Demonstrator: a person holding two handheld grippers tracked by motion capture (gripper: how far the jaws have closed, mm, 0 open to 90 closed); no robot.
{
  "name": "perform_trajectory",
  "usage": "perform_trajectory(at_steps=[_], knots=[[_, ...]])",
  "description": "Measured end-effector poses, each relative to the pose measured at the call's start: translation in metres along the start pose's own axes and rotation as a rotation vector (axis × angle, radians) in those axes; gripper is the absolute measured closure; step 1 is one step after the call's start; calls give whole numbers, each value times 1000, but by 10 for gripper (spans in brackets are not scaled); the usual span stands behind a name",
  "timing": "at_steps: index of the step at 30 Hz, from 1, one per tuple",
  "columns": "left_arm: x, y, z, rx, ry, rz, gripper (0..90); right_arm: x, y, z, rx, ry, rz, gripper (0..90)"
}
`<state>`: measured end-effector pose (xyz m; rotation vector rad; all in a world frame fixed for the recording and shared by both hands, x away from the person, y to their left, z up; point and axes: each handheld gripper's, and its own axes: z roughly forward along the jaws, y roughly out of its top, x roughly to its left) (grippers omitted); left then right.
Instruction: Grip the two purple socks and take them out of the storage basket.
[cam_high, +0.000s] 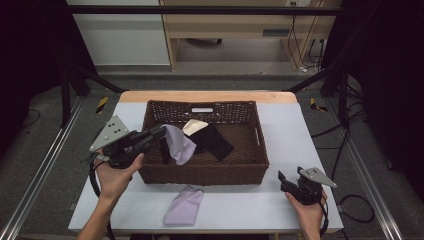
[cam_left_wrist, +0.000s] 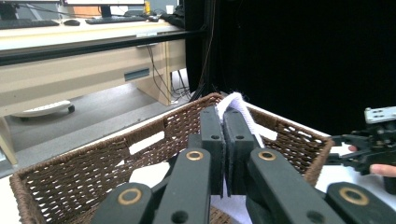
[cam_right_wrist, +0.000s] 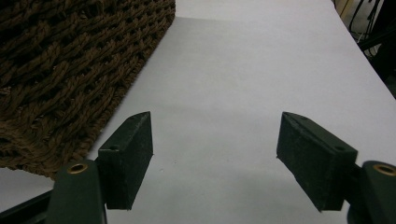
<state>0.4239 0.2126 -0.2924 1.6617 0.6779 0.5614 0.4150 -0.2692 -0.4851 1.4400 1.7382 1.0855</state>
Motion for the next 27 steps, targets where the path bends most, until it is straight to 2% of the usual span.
perform_trajectory(at_steps=[7,15,20,27], knots=[[-13,4,-24,-40,-32,19,878,0,0,0,-3,-5,-5,281],[-30,7,-42,-45,-60,60,878,1,0,0,-4,-5,-10,284],[-40,-9,-45,-16,-64,71,878,1,0,0,-5,-3,-10,283],[-45,-35,-47,37,-90,40,878,1,0,0,-5,-5,-8,283]])
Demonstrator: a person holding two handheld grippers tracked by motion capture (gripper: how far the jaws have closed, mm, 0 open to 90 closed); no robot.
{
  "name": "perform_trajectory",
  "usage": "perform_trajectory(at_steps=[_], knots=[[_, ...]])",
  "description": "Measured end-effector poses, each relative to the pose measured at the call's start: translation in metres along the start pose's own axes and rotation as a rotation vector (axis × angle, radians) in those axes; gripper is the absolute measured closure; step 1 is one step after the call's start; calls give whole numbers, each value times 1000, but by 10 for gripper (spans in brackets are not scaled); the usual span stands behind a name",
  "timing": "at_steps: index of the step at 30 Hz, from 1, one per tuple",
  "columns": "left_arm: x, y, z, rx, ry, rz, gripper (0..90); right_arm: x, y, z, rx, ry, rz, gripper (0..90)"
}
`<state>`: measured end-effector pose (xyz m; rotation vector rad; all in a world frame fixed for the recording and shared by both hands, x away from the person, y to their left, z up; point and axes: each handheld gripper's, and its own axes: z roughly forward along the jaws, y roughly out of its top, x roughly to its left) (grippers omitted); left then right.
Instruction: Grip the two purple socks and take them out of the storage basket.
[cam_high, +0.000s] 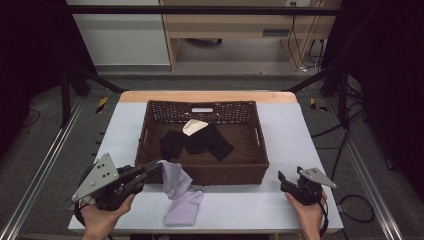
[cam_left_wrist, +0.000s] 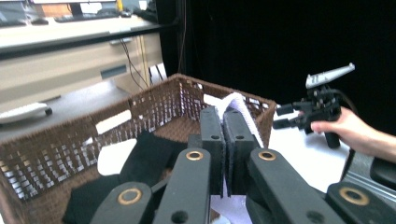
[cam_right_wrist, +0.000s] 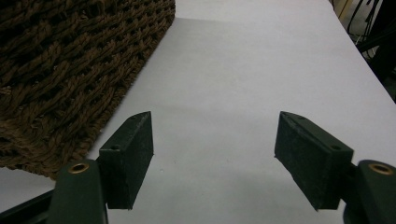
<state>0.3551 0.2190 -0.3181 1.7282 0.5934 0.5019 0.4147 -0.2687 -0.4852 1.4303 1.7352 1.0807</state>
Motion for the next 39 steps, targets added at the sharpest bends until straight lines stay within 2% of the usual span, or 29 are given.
perform_trajectory(at_steps=[5,11,14,17,23,26,32,35,39], knots=[[-2,-20,4,52,-8,-26,878,0,0,0,1,-2,1,282],[1,-54,18,185,-18,-67,878,0,0,0,-2,0,5,278],[4,-72,26,246,-7,-82,877,0,0,0,1,0,6,276],[6,-88,35,303,10,-79,870,0,0,0,-1,0,5,276],[12,-111,45,375,41,-71,806,0,0,0,-1,1,4,269],[16,-117,44,388,55,-85,725,0,0,0,-2,2,5,267],[26,-122,33,328,115,-106,456,0,0,-1,-3,2,3,258],[32,-125,26,307,149,-121,403,-1,0,-1,-4,3,5,250],[38,-125,19,279,185,-124,391,-1,0,-1,-8,2,8,245]])
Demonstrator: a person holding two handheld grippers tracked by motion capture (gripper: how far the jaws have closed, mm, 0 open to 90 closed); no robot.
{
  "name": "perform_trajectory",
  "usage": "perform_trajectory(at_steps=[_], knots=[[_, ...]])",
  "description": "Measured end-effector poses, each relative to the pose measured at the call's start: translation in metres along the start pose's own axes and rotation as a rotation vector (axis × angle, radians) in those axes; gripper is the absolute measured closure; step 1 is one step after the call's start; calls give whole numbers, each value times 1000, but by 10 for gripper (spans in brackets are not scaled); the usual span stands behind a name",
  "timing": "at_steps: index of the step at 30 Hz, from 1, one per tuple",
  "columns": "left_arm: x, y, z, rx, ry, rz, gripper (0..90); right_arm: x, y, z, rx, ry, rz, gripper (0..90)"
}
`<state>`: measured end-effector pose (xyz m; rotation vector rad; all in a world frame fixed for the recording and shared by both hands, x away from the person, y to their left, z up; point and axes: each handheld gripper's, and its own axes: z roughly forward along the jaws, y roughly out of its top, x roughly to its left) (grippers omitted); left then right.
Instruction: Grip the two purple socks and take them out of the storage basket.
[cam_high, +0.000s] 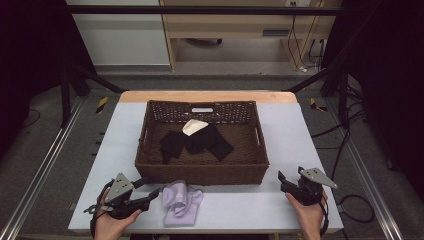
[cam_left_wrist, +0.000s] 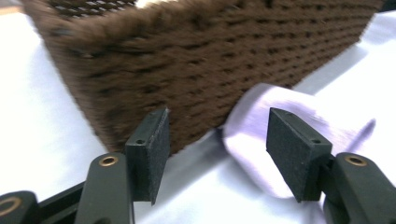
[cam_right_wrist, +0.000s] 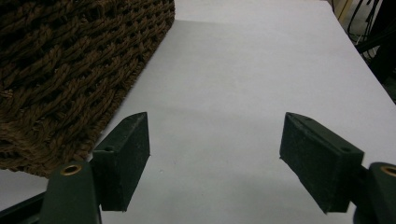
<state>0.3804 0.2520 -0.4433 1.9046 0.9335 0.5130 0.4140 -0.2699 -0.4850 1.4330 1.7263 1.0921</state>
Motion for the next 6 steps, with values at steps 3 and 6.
perform_trajectory(at_steps=[3,6], knots=[[7,0,-3,-23,16,-29,386,0,0,0,0,1,6,239],[15,1,-8,-55,31,-60,383,-1,0,0,1,3,7,230]])
